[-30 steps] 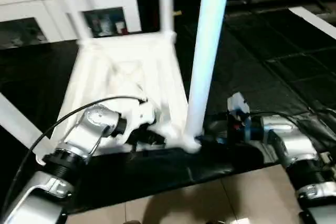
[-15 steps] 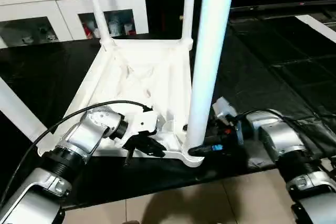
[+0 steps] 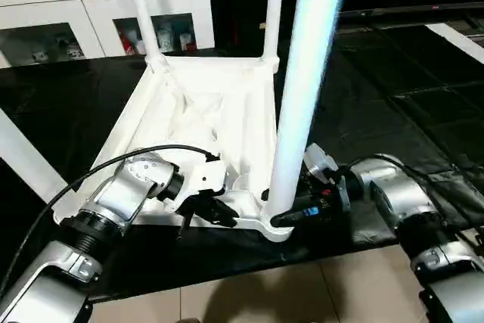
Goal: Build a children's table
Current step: Rotate leg to tighten
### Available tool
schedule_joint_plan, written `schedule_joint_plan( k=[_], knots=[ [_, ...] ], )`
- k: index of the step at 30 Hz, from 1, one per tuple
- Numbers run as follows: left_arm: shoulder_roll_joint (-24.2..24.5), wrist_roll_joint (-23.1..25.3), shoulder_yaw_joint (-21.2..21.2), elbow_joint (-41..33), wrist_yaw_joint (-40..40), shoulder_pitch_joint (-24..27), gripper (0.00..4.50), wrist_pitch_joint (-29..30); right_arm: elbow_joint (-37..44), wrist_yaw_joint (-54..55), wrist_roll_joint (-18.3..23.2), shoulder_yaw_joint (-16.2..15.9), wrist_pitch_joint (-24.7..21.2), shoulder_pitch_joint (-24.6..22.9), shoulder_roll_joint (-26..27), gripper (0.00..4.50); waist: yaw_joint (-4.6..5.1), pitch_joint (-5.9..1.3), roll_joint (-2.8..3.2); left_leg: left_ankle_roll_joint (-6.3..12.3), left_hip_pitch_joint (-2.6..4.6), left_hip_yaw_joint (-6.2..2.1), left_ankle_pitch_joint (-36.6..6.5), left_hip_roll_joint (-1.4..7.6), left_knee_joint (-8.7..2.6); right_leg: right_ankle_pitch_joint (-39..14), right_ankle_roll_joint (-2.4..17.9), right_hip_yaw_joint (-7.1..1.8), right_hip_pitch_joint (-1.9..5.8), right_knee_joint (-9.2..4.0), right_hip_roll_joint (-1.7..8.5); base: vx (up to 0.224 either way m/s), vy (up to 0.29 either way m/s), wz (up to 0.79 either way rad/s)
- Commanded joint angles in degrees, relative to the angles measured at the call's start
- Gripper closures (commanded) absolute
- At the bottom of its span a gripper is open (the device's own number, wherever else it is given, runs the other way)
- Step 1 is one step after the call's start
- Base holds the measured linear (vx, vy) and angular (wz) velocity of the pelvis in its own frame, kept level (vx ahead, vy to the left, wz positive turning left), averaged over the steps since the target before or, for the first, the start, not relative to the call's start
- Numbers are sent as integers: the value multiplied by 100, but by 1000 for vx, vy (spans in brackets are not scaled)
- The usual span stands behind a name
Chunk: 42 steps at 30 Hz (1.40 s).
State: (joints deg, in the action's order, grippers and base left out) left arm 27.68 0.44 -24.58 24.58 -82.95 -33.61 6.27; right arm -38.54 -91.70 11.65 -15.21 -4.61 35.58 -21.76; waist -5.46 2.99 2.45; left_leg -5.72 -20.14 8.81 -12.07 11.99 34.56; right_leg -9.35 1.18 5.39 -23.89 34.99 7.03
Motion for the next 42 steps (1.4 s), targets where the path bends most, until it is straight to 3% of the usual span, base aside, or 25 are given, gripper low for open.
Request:
schedule_joint_plan(
  k=[1,6,10,16,19,21,23,24,26,27,28,29,30,31,32,33,34,35,36,37,38,39,40,41,42],
  knots=[
    [-4,124,-328,-10,-298,49,450,-68,1,-80,129,-56,-156,23,-58,232,18,-413,-95,490,-60,106,-677,51,-411,-1321,1307,-207,387,-349,98,0,0,0],
    [-88,73,-280,22,-198,64,450,95,190,-80,306,-159,-322,-145,-92,236,15,-424,-54,506,-51,109,-629,46,-403,-1091,1380,-205,390,-341,80,0,0,0],
    [-297,30,-161,102,143,48,450,469,456,20,405,98,-595,-396,60,237,-22,-426,-44,505,-52,109,-663,44,-398,-1078,1404,-206,398,-345,87,0,0,0],
    [-584,70,-9,192,746,4,450,806,650,920,355,310,-705,-717,382,238,-18,-366,-30,320,-6,111,-1138,38,-459,-2063,1064,-209,354,-476,86,0,0,0],
    [-931,72,220,266,1422,-89,450,1126,706,2258,207,371,-743,-933,924,238,76,-284,-26,143,36,85,-1705,1,-506,-3046,706,-170,323,-598,88,0,0,0],
    [-1170,60,380,269,1859,-154,450,1392,645,3020,-12,482,-799,-973,1324,238,195,-269,-64,19,27,15,-2061,-62,-496,-3939,227,-68,355,-708,105,0,0,0],
    [-1325,47,480,260,2121,-193,450,1561,497,3527,-127,567,-823,-909,1578,239,362,-267,-13,-29,10,-30,-2172,-72,-504,-4042,73,8,354,-773,106,0,0,0],
    [-1436,49,543,255,2319,-224,450,1660,358,3987,-201,662,-865,-829,1780,239,406,-276,-30,-36,-2,-48,-2199,-65,-512,-4003,67,35,370,-779,117,0,0,0],
    [-1685,25,721,288,2770,-316,450,1847,-131,5078,-191,995,-951,-495,2194,239,548,-262,46,-26,-20,-111,-2511,-50,-543,-3910,51,146,396,-823,110,-47,28,-19],
    [-1710,21,740,293,2813,-326,450,1865,-186,5191,-184,1033,-955,-456,2233,239,680,-254,65,-26,-45,-175,-2842,-43,-550,-3859,-30,291,455,-868,96,-53,33,-20],
    [-1842,10,863,337,3079,-385,450,1910,-398,5575,-191,1136,-910,-305,2334,240,696,-243,155,-13,1,-203,-3096,-21,-571,-3778,-28,339,461,-888,85,0,0,0],
    [-1937,20,954,363,3262,-423,450,1947,-508,5841,-204,1192,-880,-221,2398,240,813,-209,232,42,-23,-321,-3930,137,-718,-3059,59,429,610,-758,73,0,0,0],
    [-2085,45,1063,407,3521,-487,450,1963,-704,6289,-240,1325,-794,-52,2498,240,805,-190,250,50,-91,-352,-4194,220,-818,-2668,143,353,677,-553,64,0,0,0],
    [-2119,53,1090,422,3584,-502,450,1962,-741,6379,-252,1360,-786,-15,2523,240,786,-187,285,38,-95,-362,-4449,288,-908,-2266,270,284,723,-380,62,0,0,0],
    [-2165,69,1124,443,3668,-521,450,1954,-786,6505,-273,1418,-780,38,2566,241,775,-149,216,-3,-48,-336,-4687,305,-982,-2064,380,171,670,-299,57,0,0,0],
    [-2230,73,1163,462,3772,-535,450,1966,-883,6746,-358,1574,-797,134,2653,241,849,-133,-17,15,384,-111,-3817,-156,-423,-4239,-41,414,156,-1091,89,0,0,0],
    [-2230,74,1160,459,3771,-532,450,1968,-888,6756,-364,1585,-814,140,2660,241,901,-125,-60,53,498,-41,-3301,-303,-163,-4871,-279,651,20,-1334,88,0,0,0],
    [-2221,93,1137,437,3765,-517,450,1980,-929,6824,-413,1613,-853,170,2677,241,998,-167,69,205,372,-5,-2608,-352,32,-4979,-777,1041,196,-1533,68,0,0,0],
    [-2212,98,1129,426,3760,-508,450,1982,-932,6790,-407,1615,-853,165,2675,241,1056,-169,179,214,230,-86,-2712,-190,-90,-4542,-879,1181,427,-1463,113,68,4,-28],
    [-2188,111,1114,401,3751,-484,450,1989,-935,6691,-401,1578,-846,148,2652,241,798,-231,412,155,-377,-483,-3518,352,-724,-1883,-184,308,1111,98,242,129,32,-29],
    [-2155,113,1101,386,3713,-463,450,1985,-912,6607,-389,1551,-830,111,2625,241,823,-194,334,216,-168,-499,-3786,455,-886,-1008,28,120,862,6,200,129,32,-29],
    [-2084,123,1069,366,3624,-425,450,1960,-852,6516,-392,1508,-802,36,2571,207,764,-210,81,73,153,-297,-3498,23,-610,-1893,332,107,471,-517,215,83,-25,-1],
    [-2050,127,1055,361,3583,-407,450,1947,-821,6468,-396,1488,-783,0,2544,187,739,-161,40,-55,138,-226,-3048,-136,-482,-3317,270,156,367,-732,278,55,-52,12],
    [-2019,139,1046,364,3545,-388,450,1932,-814,6433,-395,1470,-743,-27,2518,174,679,-218,-72,95,64,-151,-1970,-265,-269,-4956,-29,136,335,-888,338,55,-52,12],
    [-1994,150,1037,374,3514,-378,450,1901,-808,6389,-407,1439,-696,-47,2489,173,646,-262,-59,134,-88,-188,-1634,-220,-349,-4732,-32,92,460,-810,348,68,-41,-6]
  ],
)
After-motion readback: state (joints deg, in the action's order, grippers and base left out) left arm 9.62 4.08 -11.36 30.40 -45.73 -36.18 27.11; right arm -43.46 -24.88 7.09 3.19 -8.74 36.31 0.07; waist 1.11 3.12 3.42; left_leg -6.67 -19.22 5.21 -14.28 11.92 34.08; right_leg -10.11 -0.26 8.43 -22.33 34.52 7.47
